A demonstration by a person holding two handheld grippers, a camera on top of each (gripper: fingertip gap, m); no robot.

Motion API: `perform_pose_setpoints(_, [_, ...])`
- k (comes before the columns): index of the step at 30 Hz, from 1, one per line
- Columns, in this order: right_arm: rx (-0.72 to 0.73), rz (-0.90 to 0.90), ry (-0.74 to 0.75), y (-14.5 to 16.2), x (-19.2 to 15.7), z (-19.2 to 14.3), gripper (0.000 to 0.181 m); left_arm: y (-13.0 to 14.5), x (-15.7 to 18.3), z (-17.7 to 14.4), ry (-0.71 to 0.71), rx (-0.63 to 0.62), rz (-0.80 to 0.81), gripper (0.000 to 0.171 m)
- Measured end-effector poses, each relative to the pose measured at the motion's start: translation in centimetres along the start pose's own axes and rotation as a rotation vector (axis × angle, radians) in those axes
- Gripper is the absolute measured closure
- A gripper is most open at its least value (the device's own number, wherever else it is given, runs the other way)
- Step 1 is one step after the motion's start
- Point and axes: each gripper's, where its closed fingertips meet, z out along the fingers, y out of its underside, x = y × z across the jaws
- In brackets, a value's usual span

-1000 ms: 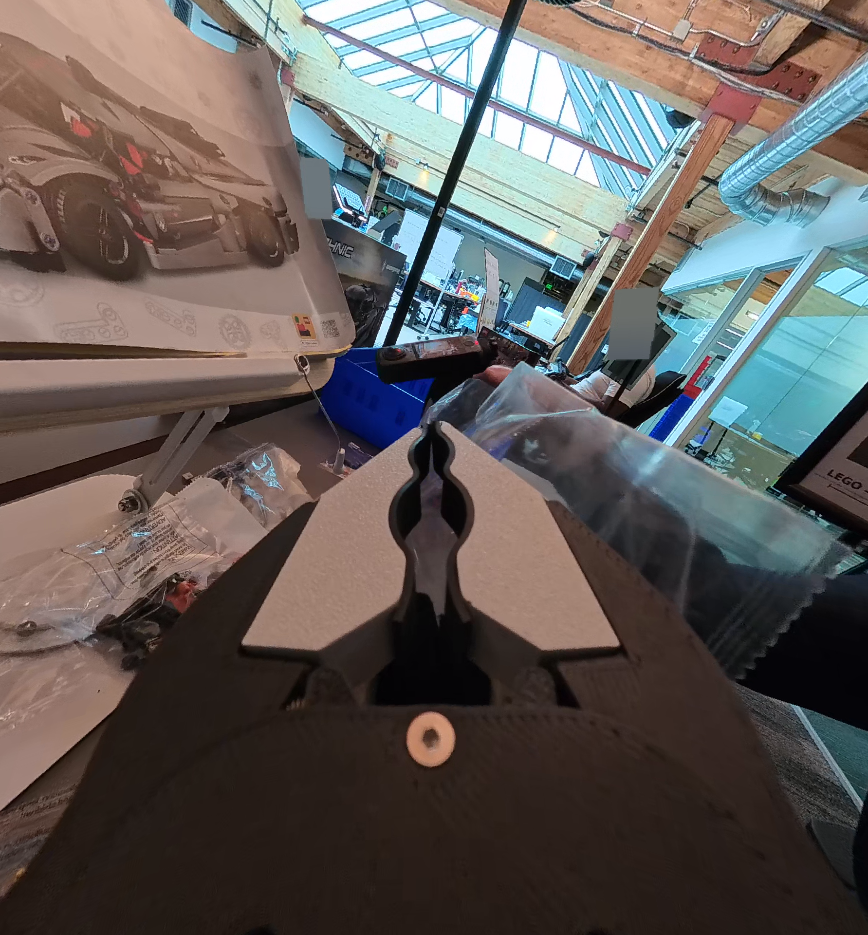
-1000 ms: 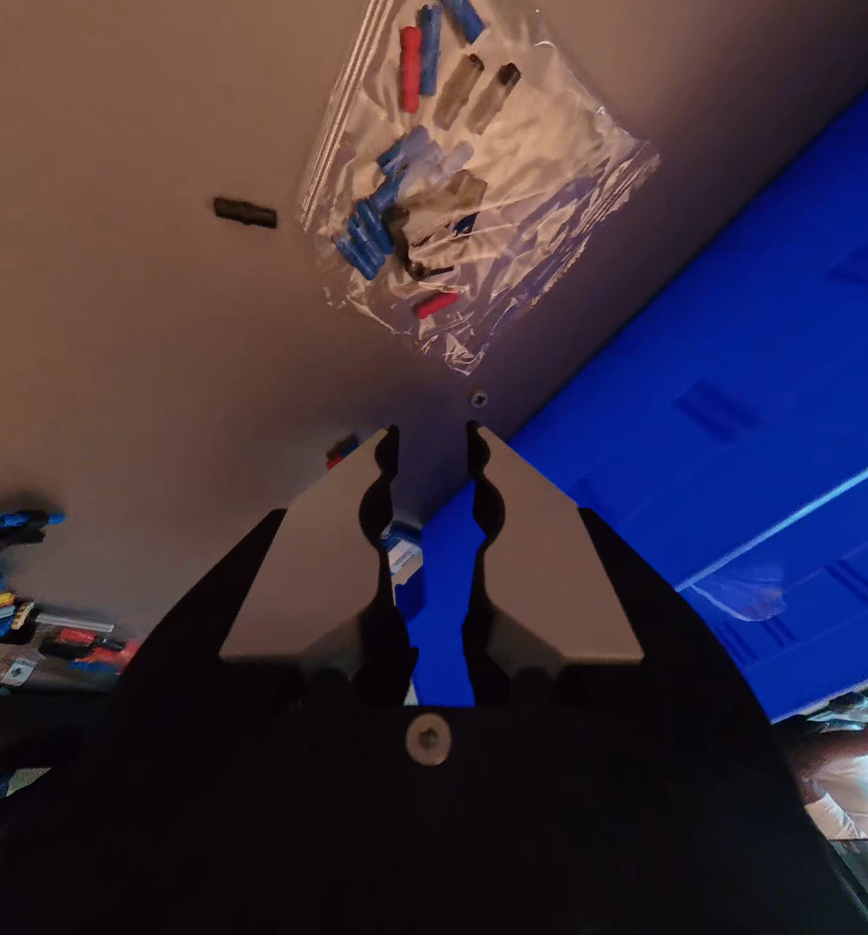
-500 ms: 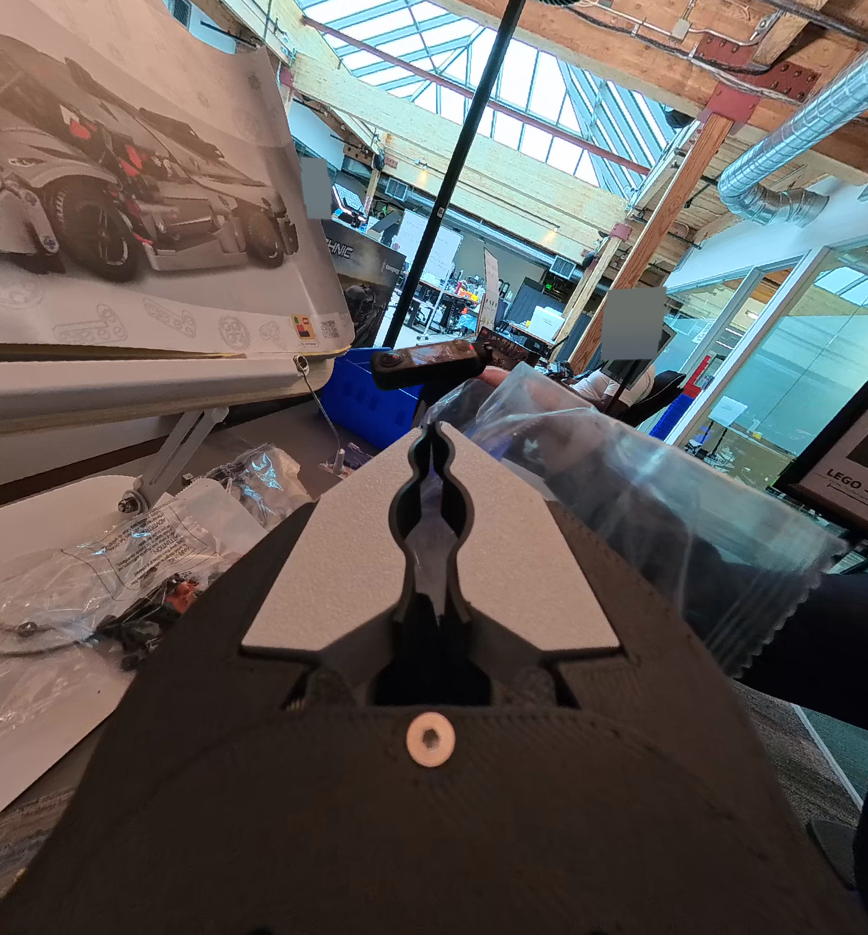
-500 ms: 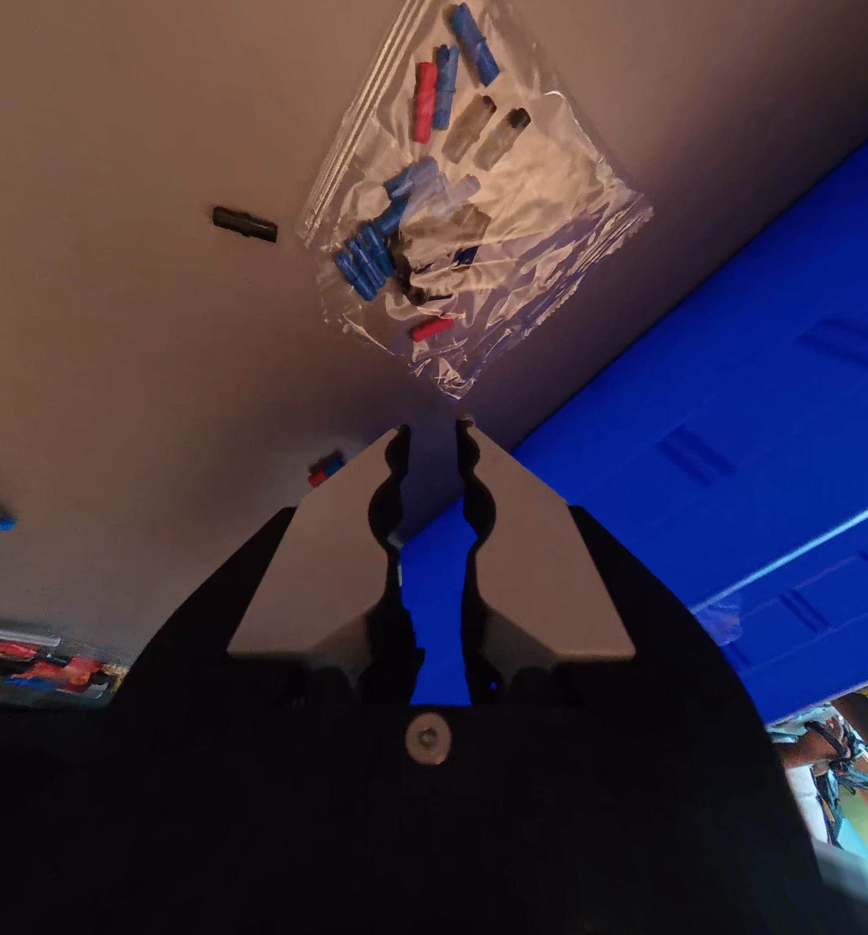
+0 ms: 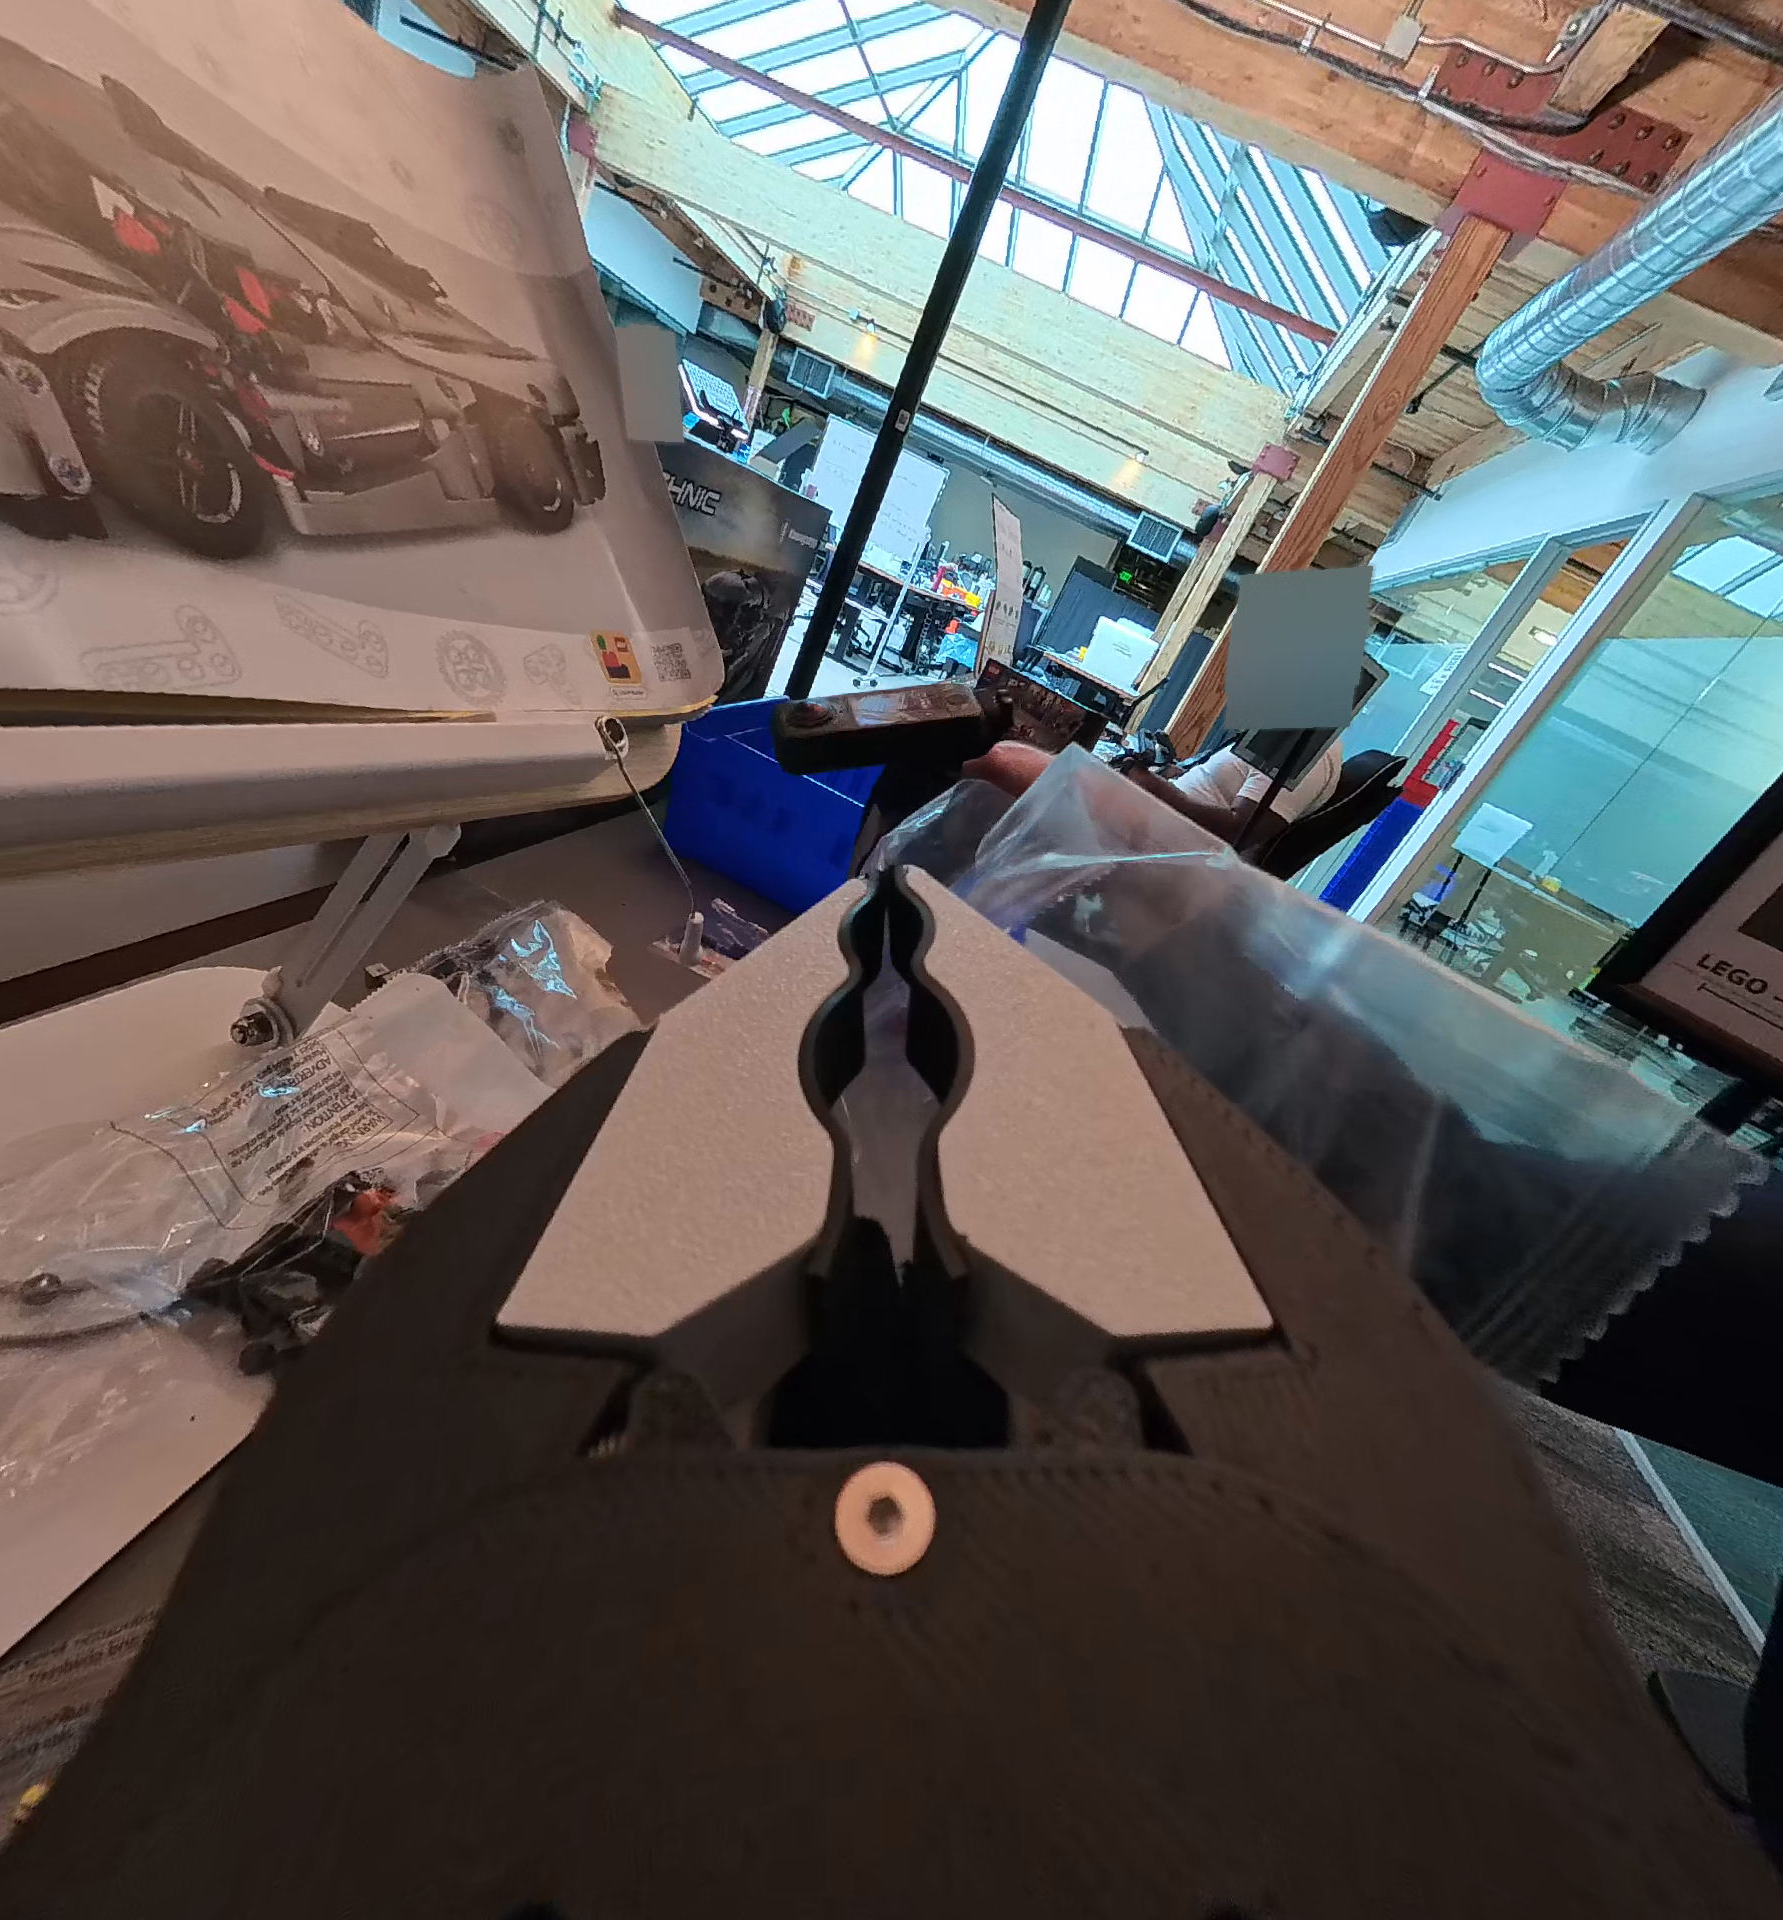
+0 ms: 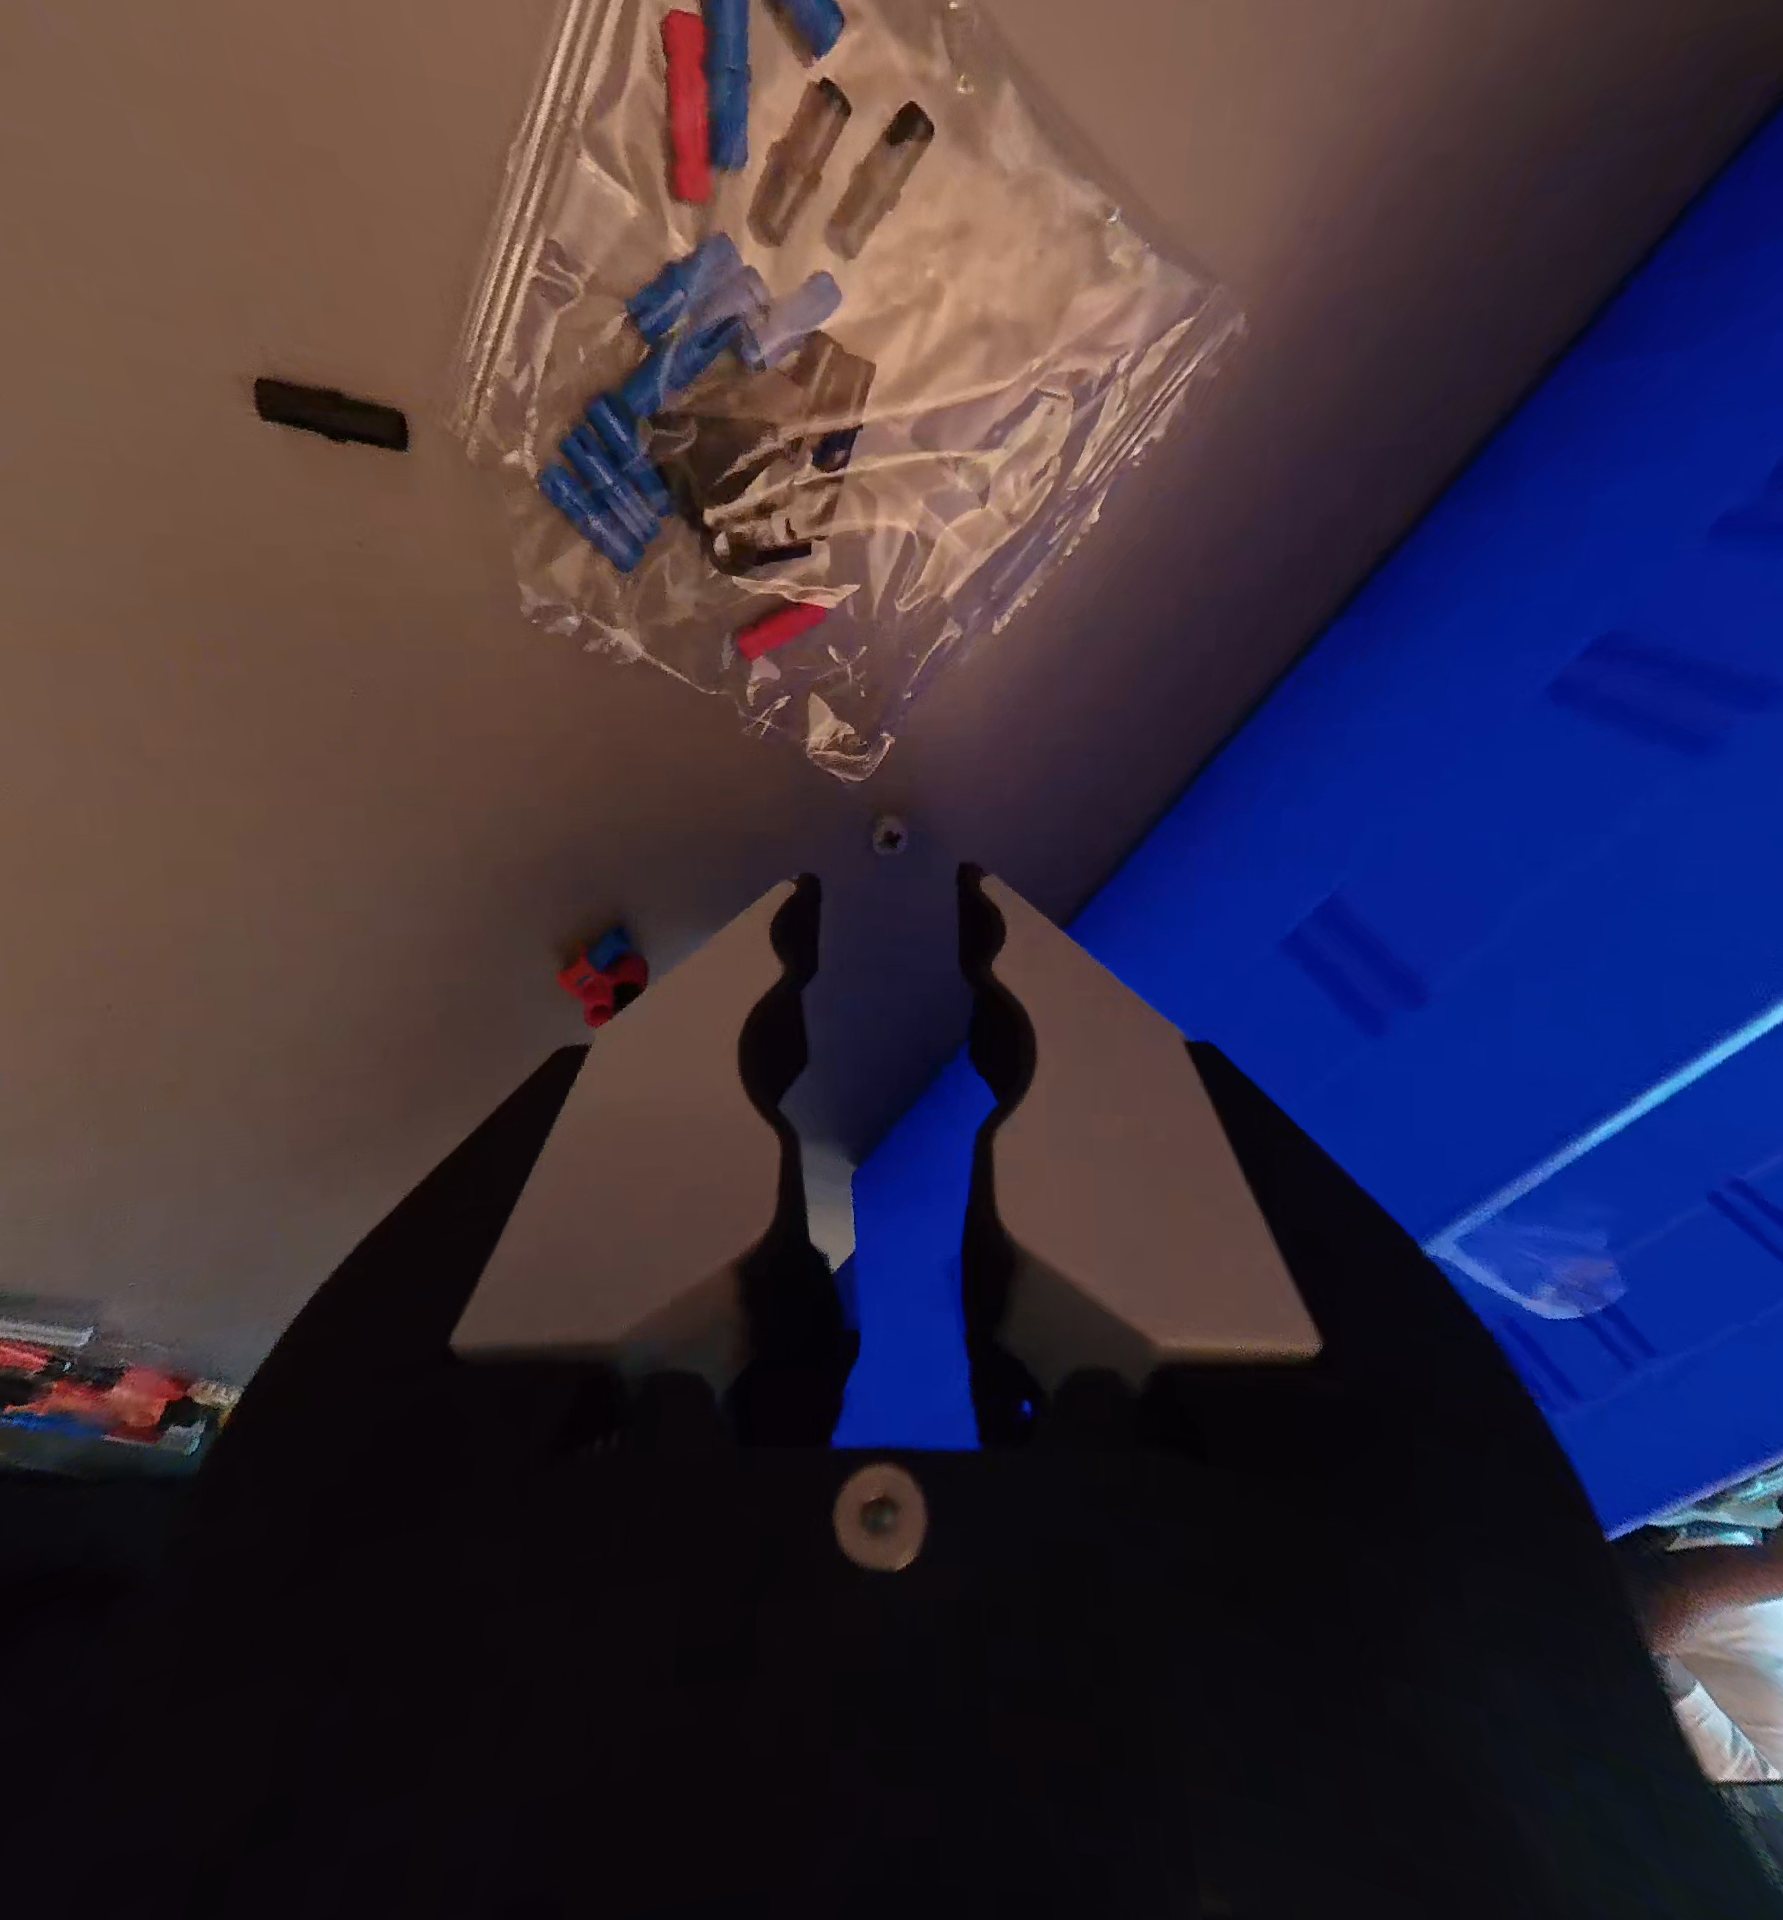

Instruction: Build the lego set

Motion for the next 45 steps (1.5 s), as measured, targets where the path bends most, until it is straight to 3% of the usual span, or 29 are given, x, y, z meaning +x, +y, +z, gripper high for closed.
perform_pose_setpoints(10, [0.045,-0.094,0.016,-1.6,-1.6,-1.2,0.164,0.0,0.0,0.0,0.001,-0.003,0.001,0.171])
perform_pose_setpoints(14, [-0.034,-0.053,-0.006,-0.9,-1.5,0.8,0.154,-0.1,0.0,-0.1,-0.002,0.000,0.004,0.171])
perform_pose_setpoints(21, [-0.009,0.027,-0.049,-0.5,-0.5,1.0,0.153,0.1,0.0,0.1,0.000,-0.007,0.003,0.171])
perform_pose_setpoints(29, [0.028,0.060,-0.145,-0.1,-0.6,1.3,0.166,0.0,0.0,0.0,-0.001,-0.004,0.003,0.171])
perform_pose_setpoints(35, [0.027,0.035,-0.116,0.0,-0.2,1.4,0.177,0.4,0.0,0.3,0.001,-0.014,0.002,0.171])
perform_pose_setpoints(45, [0.062,0.023,-0.144,-0.4,-0.7,0.8,0.178,0.4,0.0,0.3,0.001,-0.016,0.004,0.171])
